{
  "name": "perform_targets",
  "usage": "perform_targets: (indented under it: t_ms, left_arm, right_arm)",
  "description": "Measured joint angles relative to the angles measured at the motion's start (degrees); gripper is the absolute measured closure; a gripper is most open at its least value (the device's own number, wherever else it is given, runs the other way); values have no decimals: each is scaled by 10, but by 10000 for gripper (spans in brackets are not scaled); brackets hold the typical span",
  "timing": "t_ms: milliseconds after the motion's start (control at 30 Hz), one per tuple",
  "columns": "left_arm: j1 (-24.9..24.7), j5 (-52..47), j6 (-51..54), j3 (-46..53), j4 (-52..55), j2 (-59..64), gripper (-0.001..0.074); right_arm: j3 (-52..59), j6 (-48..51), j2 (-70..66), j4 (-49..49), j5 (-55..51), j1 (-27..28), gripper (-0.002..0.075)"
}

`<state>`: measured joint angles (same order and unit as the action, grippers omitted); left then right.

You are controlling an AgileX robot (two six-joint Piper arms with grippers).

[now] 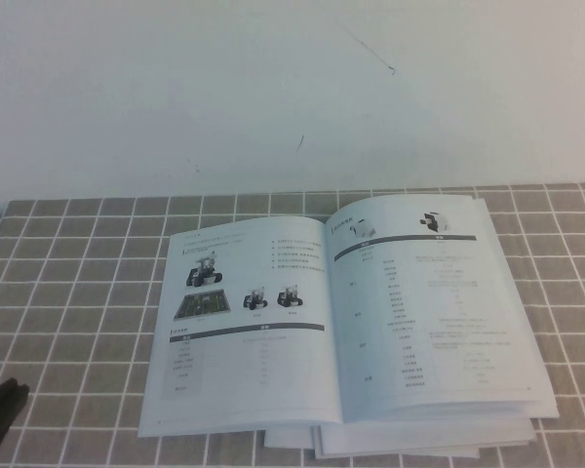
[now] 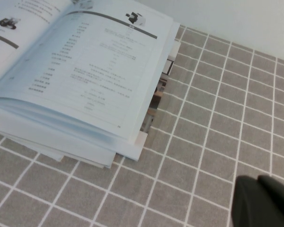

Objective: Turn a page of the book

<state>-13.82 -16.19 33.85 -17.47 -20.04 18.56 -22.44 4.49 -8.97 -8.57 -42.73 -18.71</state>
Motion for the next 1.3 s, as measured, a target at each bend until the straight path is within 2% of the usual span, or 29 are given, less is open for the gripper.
perform_targets:
  t_ms: [833,1000,1133,1300]
  left_arm:
    - [0,1,0,3,-33,0,739]
    - [3,60,0,5,-29,-4,739]
    - [19,112,0,28,-21,-44,739]
    - [75,114,0,86,-20,-124,739]
  right_arm:
    - [0,0,0,-2,-1,0,727]
    - [0,0,0,-2,-1,0,727]
    - [0,0,0,-2,-1,0,727]
    - [0,0,0,-2,-1,0,727]
